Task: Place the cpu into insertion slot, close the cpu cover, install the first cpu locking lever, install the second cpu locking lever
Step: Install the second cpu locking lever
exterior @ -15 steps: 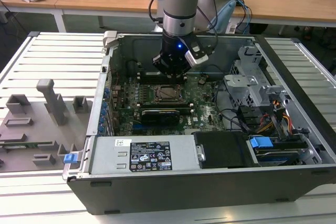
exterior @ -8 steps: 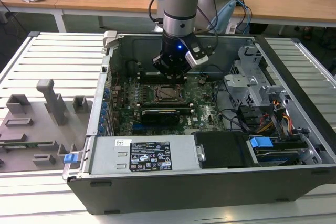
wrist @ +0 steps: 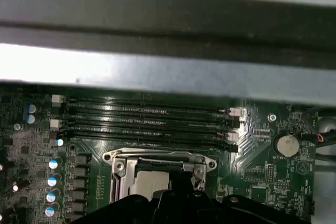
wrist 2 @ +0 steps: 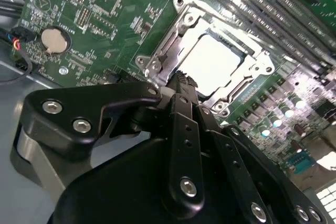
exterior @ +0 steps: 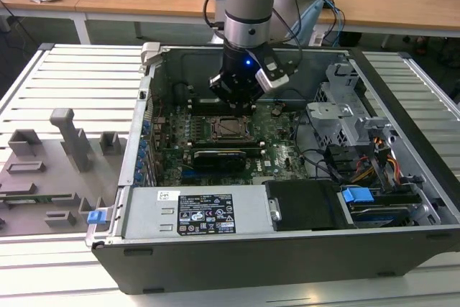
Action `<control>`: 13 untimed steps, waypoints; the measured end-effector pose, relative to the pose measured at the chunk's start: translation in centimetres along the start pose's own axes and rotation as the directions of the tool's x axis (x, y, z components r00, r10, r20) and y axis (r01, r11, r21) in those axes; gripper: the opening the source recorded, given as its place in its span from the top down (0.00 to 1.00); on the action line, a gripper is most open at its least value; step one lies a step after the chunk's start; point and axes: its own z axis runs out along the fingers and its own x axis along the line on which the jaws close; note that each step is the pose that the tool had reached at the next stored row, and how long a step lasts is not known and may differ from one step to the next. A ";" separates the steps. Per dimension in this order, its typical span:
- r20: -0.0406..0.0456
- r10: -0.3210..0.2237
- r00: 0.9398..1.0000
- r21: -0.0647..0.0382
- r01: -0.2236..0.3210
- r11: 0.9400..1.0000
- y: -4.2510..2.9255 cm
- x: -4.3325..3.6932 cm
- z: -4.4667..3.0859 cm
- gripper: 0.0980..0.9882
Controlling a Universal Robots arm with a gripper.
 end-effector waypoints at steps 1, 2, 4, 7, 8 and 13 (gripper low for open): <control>0.000 0.000 1.000 0.000 0.000 1.000 -0.15 0.01 0.00 1.00; 0.000 0.000 1.000 0.000 0.000 1.000 -0.34 0.02 -0.01 1.00; -0.003 0.000 1.000 -0.004 0.000 1.000 -0.70 0.04 -0.06 1.00; -0.003 0.000 1.000 -0.008 0.000 1.000 -0.79 0.03 -0.56 1.00; -0.004 0.000 1.000 -0.009 0.000 1.000 -0.88 0.04 -0.67 1.00; -0.007 0.001 1.000 -0.062 -0.002 0.998 -2.22 0.13 -0.71 1.00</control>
